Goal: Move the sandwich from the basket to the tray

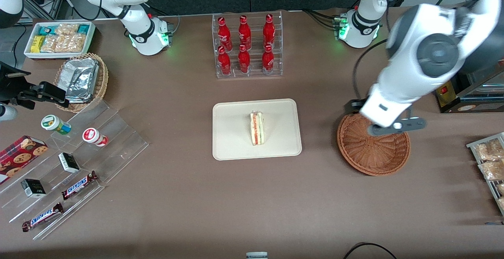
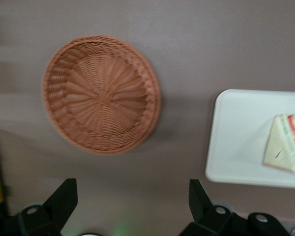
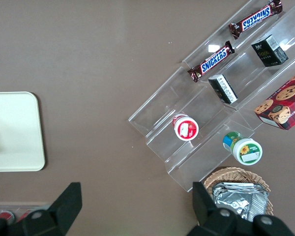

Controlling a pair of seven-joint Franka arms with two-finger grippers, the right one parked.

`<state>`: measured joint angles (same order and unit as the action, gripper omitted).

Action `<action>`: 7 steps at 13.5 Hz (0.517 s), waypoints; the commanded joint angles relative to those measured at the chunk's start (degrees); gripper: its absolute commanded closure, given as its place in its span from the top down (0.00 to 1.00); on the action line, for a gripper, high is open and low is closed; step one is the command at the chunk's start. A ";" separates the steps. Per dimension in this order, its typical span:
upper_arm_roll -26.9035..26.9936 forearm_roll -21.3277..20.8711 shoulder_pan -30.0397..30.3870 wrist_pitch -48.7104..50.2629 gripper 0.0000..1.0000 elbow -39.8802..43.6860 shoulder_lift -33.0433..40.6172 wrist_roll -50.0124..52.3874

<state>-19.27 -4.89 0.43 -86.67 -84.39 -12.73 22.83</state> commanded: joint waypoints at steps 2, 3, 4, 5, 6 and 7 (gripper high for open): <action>10.01 4.62 -1.14 4.22 1.00 -2.53 6.04 -14.35; 12.48 4.98 -1.22 5.18 1.00 -3.32 7.62 -17.87; 14.42 4.98 -1.22 5.54 1.00 -4.80 9.64 -20.77; 15.83 4.98 -1.14 5.46 1.00 -6.64 11.57 -22.72; 16.71 4.98 -1.14 5.28 1.00 -7.97 12.72 -23.43; 16.81 4.72 -1.05 5.28 1.00 -8.16 12.91 -23.53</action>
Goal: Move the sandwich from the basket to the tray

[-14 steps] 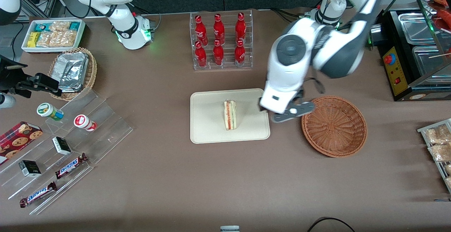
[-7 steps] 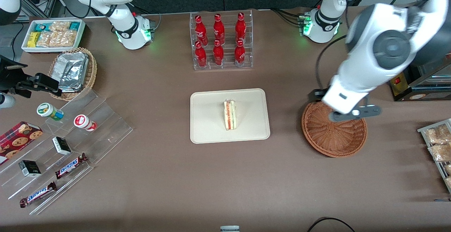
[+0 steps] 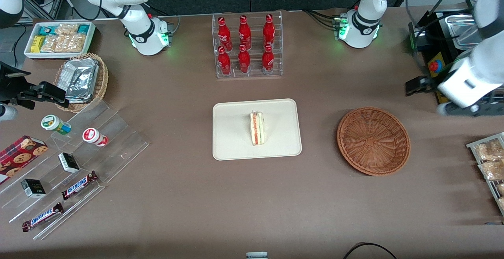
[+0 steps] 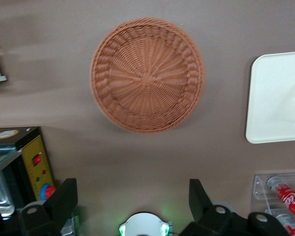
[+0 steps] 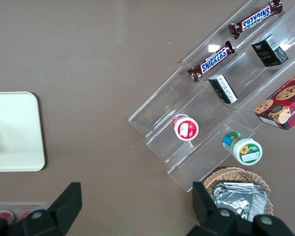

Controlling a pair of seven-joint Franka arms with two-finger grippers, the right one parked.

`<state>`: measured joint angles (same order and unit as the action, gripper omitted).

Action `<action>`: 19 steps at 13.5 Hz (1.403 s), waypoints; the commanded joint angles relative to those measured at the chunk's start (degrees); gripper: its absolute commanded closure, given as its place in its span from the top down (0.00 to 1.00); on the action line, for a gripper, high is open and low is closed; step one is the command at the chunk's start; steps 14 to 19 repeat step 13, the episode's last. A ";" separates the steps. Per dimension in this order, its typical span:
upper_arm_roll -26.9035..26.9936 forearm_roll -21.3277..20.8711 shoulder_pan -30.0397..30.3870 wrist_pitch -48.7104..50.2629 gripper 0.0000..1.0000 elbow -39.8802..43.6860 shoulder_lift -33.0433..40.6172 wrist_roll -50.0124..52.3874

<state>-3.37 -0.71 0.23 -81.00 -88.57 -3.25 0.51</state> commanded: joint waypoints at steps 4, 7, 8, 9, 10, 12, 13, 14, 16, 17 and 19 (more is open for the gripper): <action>0.91 0.18 -0.49 -0.21 1.00 -3.02 4.13 -0.34; 0.91 -0.17 0.64 -0.12 1.00 -1.87 3.43 -0.07; 0.91 -0.09 0.65 -0.21 1.00 -1.70 3.34 0.02; 0.91 0.44 0.82 -0.30 1.00 -1.44 3.34 0.28; 0.99 0.53 1.35 -0.21 1.00 -1.17 3.17 0.63; 0.91 0.53 1.62 -0.12 1.00 -1.26 2.81 0.37; 0.91 0.53 1.62 -0.12 1.00 -1.26 2.64 0.63; 0.91 0.53 1.62 -0.12 1.00 -1.26 2.64 0.63; 0.91 0.53 1.62 -0.12 1.00 -1.26 2.64 0.63; 0.91 0.53 1.62 -0.12 1.00 -1.26 2.64 0.63; 0.91 0.53 1.62 -0.12 1.00 -1.26 2.64 0.63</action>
